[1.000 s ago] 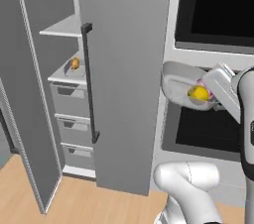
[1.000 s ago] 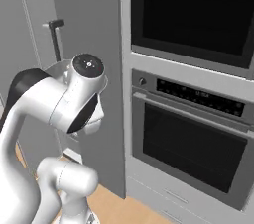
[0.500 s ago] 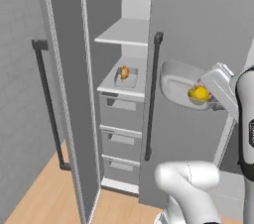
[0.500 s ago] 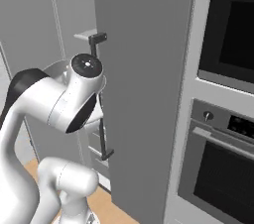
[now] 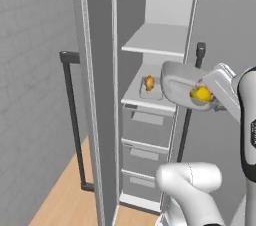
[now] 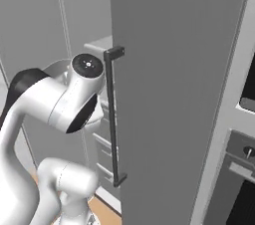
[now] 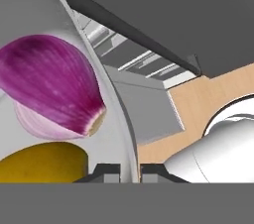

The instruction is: Take the meat container that has the chicken drumstick and place it on the second highest rack of the freezer. Then take the vegetable container that has the lemon and onion and place it on the highest rack of the freezer.

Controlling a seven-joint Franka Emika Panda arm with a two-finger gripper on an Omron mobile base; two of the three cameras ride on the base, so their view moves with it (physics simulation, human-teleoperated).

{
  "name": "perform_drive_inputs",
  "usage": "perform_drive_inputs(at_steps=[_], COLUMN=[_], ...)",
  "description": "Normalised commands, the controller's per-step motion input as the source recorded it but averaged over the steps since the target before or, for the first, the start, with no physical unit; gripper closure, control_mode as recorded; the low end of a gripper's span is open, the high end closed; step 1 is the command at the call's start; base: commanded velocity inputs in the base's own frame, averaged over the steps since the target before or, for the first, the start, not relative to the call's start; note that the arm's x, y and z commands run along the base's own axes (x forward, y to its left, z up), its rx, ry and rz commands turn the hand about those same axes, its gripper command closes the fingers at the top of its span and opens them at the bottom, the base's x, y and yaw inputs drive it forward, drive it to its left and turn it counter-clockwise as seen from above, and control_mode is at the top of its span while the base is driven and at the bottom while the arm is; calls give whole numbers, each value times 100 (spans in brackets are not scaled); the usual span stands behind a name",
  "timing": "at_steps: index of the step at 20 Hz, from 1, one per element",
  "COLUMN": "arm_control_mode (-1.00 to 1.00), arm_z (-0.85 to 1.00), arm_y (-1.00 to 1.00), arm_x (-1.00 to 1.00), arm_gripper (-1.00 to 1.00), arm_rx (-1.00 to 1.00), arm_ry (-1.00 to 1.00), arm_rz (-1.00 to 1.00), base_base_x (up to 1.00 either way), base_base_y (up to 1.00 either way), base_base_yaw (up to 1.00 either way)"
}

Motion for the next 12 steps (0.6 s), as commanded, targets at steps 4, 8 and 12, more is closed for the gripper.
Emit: perform_drive_inputs(at_steps=[4,8,12], arm_control_mode=[100,100,100], arm_z=[0,0,0], arm_y=[0,0,0], arm_x=[0,0,0], arm_gripper=[100,100,100], arm_rx=[0,0,0], arm_ry=[0,0,0], arm_rz=[0,0,0], base_base_x=[78,55,-2], base_base_y=[10,11,22], base_base_yaw=[3,0,0])
